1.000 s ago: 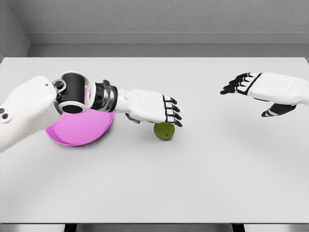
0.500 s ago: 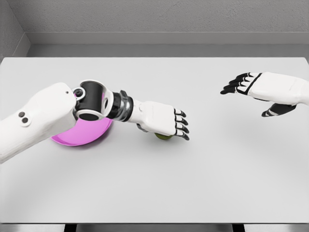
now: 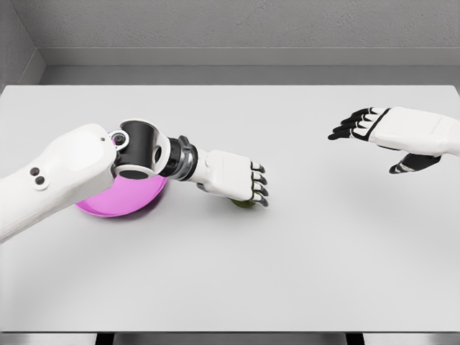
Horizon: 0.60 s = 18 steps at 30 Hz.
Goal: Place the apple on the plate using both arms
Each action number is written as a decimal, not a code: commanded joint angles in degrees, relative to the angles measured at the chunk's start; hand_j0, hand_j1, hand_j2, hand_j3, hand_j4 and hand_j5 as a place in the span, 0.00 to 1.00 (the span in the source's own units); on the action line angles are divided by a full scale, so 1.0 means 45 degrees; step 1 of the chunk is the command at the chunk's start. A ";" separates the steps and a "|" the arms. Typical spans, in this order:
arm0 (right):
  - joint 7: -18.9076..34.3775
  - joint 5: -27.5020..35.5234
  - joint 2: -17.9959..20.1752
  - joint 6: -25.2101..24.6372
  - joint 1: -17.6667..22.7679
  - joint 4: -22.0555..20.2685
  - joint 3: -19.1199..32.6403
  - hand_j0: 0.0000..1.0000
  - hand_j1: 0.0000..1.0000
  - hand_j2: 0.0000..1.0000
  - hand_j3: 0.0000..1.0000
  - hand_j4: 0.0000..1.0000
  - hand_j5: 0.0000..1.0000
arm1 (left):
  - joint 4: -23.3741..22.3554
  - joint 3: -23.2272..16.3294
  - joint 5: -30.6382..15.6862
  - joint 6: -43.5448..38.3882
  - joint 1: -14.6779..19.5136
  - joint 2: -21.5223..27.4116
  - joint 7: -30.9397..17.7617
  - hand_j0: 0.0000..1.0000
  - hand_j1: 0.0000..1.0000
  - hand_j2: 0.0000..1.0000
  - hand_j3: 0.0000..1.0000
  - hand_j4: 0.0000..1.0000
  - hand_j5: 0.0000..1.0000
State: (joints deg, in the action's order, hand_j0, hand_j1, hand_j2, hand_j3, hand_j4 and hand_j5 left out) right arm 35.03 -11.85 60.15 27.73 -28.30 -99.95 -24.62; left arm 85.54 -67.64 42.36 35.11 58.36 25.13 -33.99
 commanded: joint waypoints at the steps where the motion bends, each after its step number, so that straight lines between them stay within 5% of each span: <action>1: -0.0006 0.0055 0.0012 -0.0030 0.0000 0.0004 0.0003 1.00 1.00 1.00 1.00 1.00 1.00 | -0.0200 0.0032 0.0001 -0.0025 0.0000 -0.0097 -0.0044 1.00 1.00 1.00 1.00 1.00 1.00; 7: -0.0006 0.0055 0.0032 -0.0030 0.0000 -0.0015 0.0003 1.00 1.00 1.00 1.00 1.00 1.00 | -0.0435 0.0149 -0.0136 -0.0025 -0.0098 -0.0175 -0.0005 0.98 0.98 0.98 0.98 0.98 0.98; 13: -0.0006 0.0055 0.0032 -0.0030 0.0019 -0.0015 0.0003 1.00 1.00 1.00 1.00 1.00 1.00 | -0.0435 0.0188 -0.0292 -0.0025 -0.0117 -0.0175 0.0151 0.70 0.70 0.70 0.70 0.70 0.70; 18: -0.0006 0.0055 0.0032 -0.0030 0.0020 -0.0015 0.0003 1.00 1.00 1.00 1.00 1.00 1.00 | -0.0435 0.0168 -0.0273 -0.0025 -0.0254 -0.0156 0.0268 0.65 0.65 0.65 0.65 0.65 0.65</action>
State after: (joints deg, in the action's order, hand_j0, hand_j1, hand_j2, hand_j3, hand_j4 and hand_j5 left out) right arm 35.03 -11.85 60.22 27.73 -28.21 -100.01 -24.62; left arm 83.59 -66.90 41.19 35.04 57.22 24.40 -32.91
